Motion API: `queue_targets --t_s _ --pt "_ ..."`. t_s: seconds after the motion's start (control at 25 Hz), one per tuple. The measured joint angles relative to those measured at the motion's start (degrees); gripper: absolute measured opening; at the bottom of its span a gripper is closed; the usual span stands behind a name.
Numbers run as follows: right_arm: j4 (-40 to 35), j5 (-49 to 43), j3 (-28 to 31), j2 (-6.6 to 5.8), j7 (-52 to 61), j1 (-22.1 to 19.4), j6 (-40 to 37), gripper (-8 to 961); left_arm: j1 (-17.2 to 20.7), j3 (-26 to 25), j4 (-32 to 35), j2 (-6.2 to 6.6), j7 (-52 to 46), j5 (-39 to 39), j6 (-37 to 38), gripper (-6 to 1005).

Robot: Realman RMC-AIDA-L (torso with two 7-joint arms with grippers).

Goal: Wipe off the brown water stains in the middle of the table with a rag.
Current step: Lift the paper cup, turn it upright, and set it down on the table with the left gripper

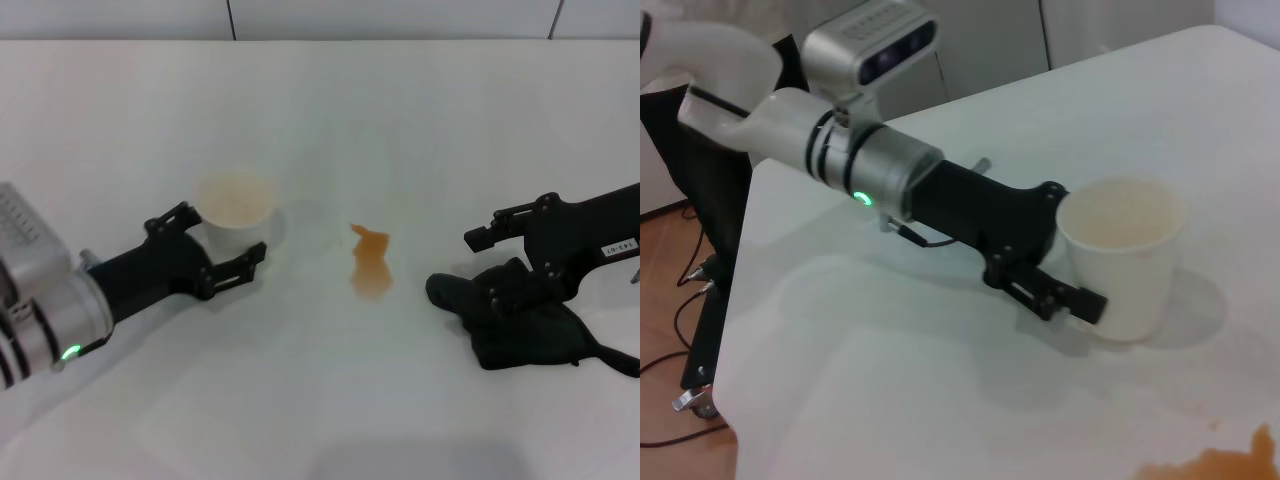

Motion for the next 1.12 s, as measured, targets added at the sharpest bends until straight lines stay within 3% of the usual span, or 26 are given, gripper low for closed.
queue_targets --t_s 0.24,1.12 --pt "-0.06 0.00 0.15 -0.09 0.14 0.49 -0.54 788 5.69 0.00 4.14 -0.21 0.25 -0.79 1.31 885" --pt "-0.21 0.05 -0.05 0.14 0.41 0.28 -2.18 787 7.84 0.31 3.70 -0.21 0.22 -0.87 1.65 883"
